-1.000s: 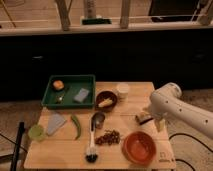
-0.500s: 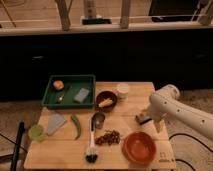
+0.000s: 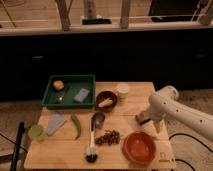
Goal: Place eraser in paper cup
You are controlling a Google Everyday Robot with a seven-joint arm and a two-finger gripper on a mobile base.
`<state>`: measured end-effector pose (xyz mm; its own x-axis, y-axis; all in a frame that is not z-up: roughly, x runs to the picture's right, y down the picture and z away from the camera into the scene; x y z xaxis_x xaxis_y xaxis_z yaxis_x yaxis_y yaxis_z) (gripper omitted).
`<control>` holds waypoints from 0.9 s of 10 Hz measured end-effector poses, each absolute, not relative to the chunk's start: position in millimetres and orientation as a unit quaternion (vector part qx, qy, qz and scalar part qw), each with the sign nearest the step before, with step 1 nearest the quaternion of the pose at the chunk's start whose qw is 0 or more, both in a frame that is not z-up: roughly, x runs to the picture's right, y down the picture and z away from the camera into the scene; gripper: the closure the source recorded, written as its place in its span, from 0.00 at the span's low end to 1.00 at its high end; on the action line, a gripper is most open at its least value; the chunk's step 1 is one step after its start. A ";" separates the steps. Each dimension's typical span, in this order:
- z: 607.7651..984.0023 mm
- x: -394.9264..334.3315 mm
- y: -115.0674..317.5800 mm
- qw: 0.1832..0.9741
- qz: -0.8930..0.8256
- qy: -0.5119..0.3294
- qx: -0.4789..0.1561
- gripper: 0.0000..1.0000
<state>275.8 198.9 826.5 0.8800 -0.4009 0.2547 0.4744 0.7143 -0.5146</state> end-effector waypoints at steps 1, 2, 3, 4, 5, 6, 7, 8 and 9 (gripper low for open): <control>826.4 275.1 193.2 0.927 -0.230 -0.055 -0.291 0.20; 826.4 272.1 188.0 0.930 -0.223 -0.052 -0.288 0.20; 829.7 273.3 182.9 0.934 -0.211 -0.044 -0.286 0.20; 831.6 275.4 181.1 0.935 -0.204 -0.040 -0.287 0.20; 834.1 276.7 180.2 0.935 -0.200 -0.038 -0.290 0.20; 841.9 278.1 177.7 0.935 -0.194 -0.036 -0.295 0.20; 845.6 279.0 178.6 0.934 -0.189 -0.037 -0.300 0.20; 851.3 283.6 180.0 0.933 -0.185 -0.035 -0.307 0.20; 857.7 286.6 182.5 0.931 -0.180 -0.036 -0.315 0.21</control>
